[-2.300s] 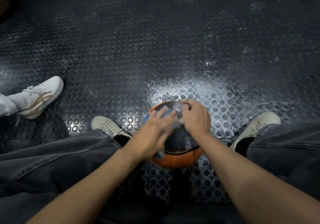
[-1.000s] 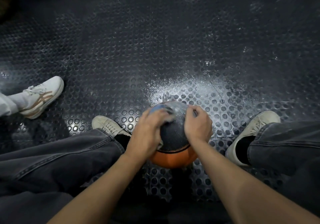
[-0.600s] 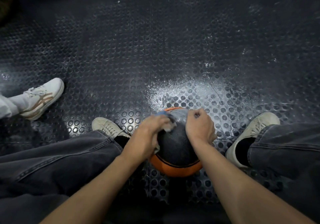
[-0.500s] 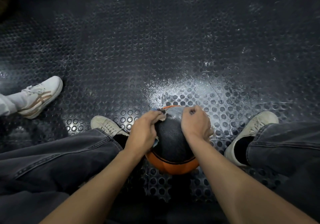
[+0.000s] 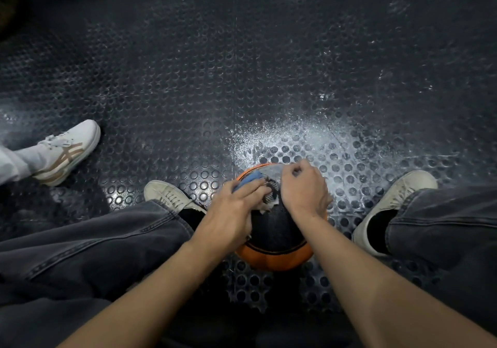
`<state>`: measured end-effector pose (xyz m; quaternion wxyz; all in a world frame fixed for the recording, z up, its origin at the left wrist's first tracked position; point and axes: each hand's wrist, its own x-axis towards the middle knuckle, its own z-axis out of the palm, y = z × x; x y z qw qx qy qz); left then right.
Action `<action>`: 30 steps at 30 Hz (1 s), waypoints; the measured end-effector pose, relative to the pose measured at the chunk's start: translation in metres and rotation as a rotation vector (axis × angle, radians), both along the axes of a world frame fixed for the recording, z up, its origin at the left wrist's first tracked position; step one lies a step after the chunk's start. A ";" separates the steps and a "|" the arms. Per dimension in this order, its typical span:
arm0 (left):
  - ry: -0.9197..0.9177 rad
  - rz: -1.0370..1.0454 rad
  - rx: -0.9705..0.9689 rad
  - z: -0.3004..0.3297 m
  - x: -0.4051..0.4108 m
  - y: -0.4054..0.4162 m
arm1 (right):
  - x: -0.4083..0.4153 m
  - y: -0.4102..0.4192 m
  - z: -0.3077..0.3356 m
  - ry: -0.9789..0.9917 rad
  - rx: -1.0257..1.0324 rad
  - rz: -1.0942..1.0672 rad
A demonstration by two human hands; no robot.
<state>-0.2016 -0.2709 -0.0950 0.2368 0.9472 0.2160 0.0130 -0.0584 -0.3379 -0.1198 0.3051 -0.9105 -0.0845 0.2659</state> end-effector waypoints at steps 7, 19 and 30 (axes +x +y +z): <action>0.015 0.119 -0.091 0.003 0.016 0.002 | -0.001 -0.003 0.000 0.003 -0.006 0.019; 0.027 0.040 -0.048 0.003 0.003 -0.003 | 0.009 -0.007 -0.012 -0.006 0.002 0.024; 0.019 0.032 -0.039 0.006 0.003 -0.006 | 0.009 -0.006 -0.010 -0.015 -0.001 0.022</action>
